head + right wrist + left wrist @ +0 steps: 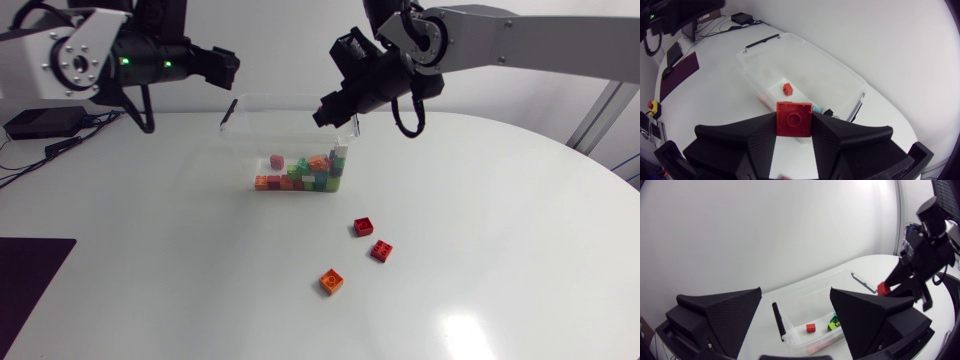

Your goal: Place the duplo bricks in the container

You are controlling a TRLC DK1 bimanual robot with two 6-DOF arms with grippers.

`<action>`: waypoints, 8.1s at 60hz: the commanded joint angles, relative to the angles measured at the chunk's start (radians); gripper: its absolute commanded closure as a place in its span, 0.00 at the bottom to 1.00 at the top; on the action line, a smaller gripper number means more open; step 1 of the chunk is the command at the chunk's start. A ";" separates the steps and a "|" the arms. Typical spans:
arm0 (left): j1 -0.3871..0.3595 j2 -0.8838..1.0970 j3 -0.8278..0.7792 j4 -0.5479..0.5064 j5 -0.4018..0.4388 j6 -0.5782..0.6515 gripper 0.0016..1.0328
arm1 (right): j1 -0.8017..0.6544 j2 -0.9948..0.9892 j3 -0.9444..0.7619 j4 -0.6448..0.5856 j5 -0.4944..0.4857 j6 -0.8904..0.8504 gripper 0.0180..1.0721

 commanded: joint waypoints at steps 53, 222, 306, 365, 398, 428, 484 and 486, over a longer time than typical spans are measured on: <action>-0.387 0.004 -0.199 -0.516 0.080 0.179 0.07 | -0.091 -0.075 -0.068 0.084 0.024 -0.031 0.05; -0.283 0.140 0.220 -0.662 0.024 0.016 0.65 | -0.120 -0.156 -0.778 0.148 -0.051 -0.279 0.67; 0.001 0.005 -0.005 -0.146 0.002 0.009 0.05 | -0.038 0.025 0.000 0.070 -0.100 -0.025 0.67; -0.323 0.043 -0.211 -0.281 0.151 0.251 0.05 | -0.165 -0.205 -0.263 0.125 -0.067 -0.052 0.06; -0.470 0.404 0.110 -0.427 0.159 0.320 0.05 | -0.197 -0.796 -0.888 -0.111 -0.134 -0.235 0.06; -0.504 0.763 0.482 -0.580 0.120 0.326 0.07 | -0.105 -0.917 -1.063 -0.304 -0.137 -0.421 0.06; -0.493 0.858 0.650 -0.847 0.093 0.371 0.69 | 0.193 -0.799 -1.201 -0.324 -0.137 -0.556 0.06; -0.488 0.835 0.631 -0.847 0.102 0.371 0.69 | 0.202 -0.790 -1.204 -0.315 -0.137 -0.556 0.06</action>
